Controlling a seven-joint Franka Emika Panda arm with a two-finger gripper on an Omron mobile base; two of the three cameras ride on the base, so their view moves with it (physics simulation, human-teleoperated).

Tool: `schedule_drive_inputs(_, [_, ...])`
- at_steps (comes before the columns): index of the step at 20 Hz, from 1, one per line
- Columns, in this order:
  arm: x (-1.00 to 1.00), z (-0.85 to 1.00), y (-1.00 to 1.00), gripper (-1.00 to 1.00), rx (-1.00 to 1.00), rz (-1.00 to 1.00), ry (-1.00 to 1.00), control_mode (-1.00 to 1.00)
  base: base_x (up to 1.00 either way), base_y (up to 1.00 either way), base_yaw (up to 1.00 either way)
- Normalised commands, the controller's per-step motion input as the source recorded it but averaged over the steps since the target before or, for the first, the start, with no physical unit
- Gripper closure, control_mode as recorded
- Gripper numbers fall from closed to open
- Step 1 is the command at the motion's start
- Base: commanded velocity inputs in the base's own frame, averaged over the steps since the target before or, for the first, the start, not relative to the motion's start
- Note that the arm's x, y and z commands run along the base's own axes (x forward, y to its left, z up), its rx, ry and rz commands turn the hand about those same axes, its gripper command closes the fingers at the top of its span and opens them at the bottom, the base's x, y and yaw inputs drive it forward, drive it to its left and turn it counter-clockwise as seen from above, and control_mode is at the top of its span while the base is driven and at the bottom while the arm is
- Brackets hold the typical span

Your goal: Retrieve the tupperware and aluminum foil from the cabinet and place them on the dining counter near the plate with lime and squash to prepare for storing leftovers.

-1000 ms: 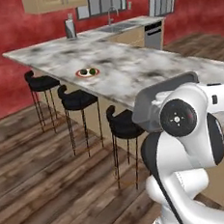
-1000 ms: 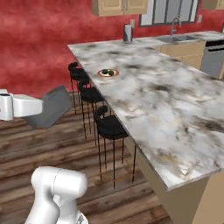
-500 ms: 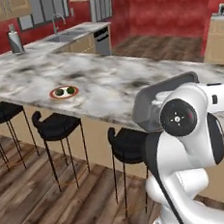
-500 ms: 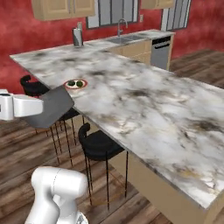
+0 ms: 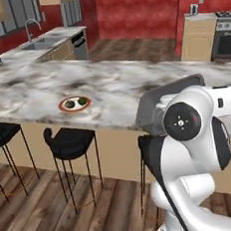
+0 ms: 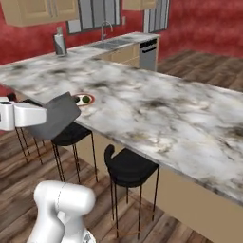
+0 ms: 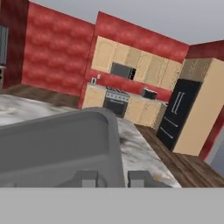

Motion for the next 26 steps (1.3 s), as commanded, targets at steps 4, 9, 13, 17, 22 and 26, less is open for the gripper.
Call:
schedule_drive_inputs(4, [0.00,0.00,0.00,1.00,0.00,0.00,0.00,1.00,0.00,1.00,-0.28])
schedule_drive_inputs(9, [0.00,0.00,0.00,1.00,0.00,0.00,0.00,1.00,0.17,1.00,-0.33])
schedule_drive_inputs(13, [0.00,0.00,0.00,1.00,0.00,0.00,0.00,1.00,0.36,1.00,-0.39])
schedule_drive_inputs(17, [0.00,0.00,0.00,1.00,0.00,0.00,0.00,1.00,0.42,1.00,-0.39])
schedule_drive_inputs(22, [0.00,0.00,0.00,1.00,0.00,0.00,0.00,1.00,0.51,0.84,-0.42])
schedule_drive_inputs(26, [0.00,0.00,0.00,1.00,0.00,0.00,0.00,1.00,0.58,0.41,-0.43])
